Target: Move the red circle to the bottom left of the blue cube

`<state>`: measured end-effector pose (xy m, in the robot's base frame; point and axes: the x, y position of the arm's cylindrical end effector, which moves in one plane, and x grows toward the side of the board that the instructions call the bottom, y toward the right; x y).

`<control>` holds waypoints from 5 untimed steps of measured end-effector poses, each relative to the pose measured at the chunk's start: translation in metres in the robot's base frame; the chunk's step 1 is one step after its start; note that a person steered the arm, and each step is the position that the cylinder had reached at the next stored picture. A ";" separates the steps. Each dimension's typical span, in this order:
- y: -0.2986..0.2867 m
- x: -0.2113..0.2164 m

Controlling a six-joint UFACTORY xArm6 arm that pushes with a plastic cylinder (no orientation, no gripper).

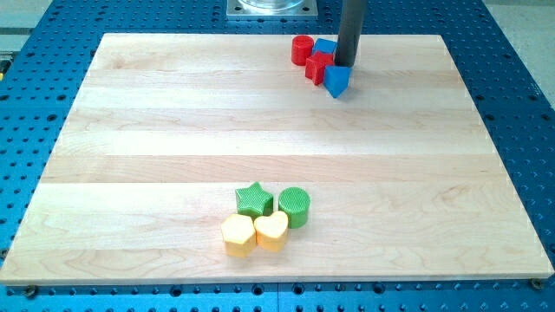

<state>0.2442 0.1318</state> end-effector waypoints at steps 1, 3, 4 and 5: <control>-0.014 -0.020; -0.116 0.015; -0.075 -0.032; -0.137 -0.022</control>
<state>0.2223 -0.0056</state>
